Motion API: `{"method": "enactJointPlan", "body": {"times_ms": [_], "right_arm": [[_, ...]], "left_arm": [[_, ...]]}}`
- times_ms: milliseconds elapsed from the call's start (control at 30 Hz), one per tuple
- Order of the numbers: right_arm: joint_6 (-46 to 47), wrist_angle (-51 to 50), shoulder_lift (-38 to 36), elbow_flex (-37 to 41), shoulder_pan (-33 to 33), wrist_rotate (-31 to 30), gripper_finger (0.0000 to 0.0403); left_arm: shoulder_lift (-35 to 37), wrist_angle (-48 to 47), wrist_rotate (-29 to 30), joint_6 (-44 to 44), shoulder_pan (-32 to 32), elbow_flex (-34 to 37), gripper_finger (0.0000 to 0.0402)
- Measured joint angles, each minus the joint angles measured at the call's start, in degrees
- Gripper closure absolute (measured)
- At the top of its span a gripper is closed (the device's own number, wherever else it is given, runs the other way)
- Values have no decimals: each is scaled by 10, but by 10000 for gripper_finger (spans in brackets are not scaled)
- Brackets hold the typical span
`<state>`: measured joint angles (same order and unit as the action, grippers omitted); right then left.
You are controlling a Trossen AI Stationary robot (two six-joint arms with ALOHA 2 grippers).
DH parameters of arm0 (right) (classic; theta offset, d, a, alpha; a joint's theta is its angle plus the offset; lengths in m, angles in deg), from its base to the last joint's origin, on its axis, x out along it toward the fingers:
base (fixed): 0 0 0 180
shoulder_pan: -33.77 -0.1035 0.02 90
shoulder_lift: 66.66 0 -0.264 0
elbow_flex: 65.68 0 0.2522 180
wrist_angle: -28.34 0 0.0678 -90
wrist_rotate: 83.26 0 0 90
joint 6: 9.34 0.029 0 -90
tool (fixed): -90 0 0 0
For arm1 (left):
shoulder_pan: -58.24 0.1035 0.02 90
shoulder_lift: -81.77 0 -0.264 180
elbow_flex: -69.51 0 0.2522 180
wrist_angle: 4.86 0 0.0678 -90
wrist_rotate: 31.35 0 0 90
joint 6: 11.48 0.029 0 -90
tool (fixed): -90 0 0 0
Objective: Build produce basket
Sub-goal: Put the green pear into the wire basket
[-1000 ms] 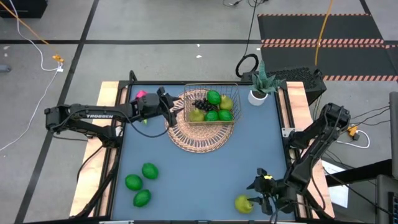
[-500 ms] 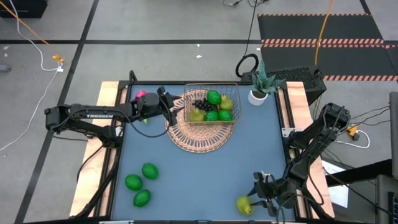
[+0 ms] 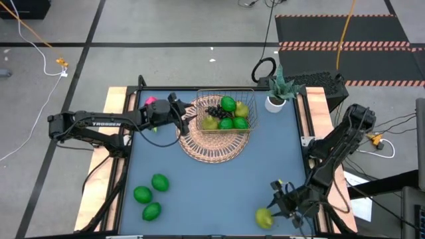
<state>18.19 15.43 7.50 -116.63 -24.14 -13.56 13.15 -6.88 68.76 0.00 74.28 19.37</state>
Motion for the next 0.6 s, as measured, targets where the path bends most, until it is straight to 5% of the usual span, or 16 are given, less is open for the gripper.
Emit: {"method": "enactJointPlan", "body": {"times_ms": [367,600], "right_arm": [[-49,-11,-110,0,-15,-23,262],[-78,-11,-102,0,-25,-39,262]], "left_arm": [[0,13,0,13,1,0,170],[0,13,0,13,1,0,170]]}}
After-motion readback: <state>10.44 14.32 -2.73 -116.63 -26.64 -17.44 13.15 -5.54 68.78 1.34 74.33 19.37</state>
